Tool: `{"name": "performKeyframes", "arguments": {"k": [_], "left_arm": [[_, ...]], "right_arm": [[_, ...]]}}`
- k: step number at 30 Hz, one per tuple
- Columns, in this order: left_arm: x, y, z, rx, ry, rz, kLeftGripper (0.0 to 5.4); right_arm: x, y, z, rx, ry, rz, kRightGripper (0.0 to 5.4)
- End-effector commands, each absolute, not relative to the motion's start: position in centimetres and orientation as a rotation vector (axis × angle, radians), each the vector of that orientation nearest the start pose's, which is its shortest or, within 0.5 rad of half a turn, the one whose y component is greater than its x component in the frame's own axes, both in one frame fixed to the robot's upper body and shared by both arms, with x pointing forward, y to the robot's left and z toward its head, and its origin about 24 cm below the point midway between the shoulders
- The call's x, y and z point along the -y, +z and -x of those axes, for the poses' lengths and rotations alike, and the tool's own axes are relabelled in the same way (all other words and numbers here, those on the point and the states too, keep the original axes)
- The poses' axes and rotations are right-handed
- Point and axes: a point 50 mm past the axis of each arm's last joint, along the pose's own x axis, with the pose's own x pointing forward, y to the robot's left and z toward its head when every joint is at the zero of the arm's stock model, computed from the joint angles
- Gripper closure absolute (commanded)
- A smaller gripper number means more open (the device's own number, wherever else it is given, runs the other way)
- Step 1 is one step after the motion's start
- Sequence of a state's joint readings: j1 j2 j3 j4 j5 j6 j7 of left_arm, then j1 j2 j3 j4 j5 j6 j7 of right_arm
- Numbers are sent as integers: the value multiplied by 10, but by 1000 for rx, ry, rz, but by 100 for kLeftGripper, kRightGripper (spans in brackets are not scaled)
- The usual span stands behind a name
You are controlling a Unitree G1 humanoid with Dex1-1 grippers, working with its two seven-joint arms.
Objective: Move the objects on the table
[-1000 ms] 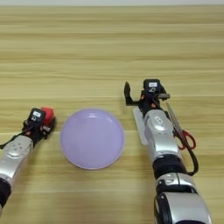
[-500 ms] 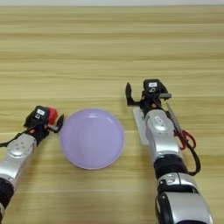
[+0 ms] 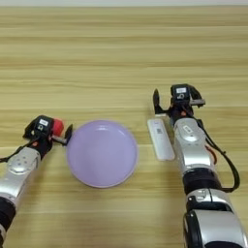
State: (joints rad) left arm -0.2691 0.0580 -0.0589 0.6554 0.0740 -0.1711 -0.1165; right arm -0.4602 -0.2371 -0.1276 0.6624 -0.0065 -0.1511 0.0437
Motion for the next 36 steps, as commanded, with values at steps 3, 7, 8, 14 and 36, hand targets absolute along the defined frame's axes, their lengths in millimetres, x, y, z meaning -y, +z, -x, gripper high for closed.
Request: {"name": "performKeyframes", "arguments": {"k": [3, 7, 8, 14, 36], "left_arm": [[-128, -18, -286, -196, -236, -140, 3], [-127, -16, -286, -183, -235, -138, 3], [-127, -16, -286, -181, -234, -137, 3], [-125, -15, -286, -174, -228, -134, 3], [-124, -14, -287, -173, -218, -133, 3]], "right_arm": [[220, 53, -333, -80, -5, 207, 0], [220, 54, -330, -105, 39, 179, 0], [220, 55, -329, -113, 49, 175, 0], [225, 54, -317, -161, 79, 148, 0], [210, 38, -283, -348, 193, 110, 0]]}}
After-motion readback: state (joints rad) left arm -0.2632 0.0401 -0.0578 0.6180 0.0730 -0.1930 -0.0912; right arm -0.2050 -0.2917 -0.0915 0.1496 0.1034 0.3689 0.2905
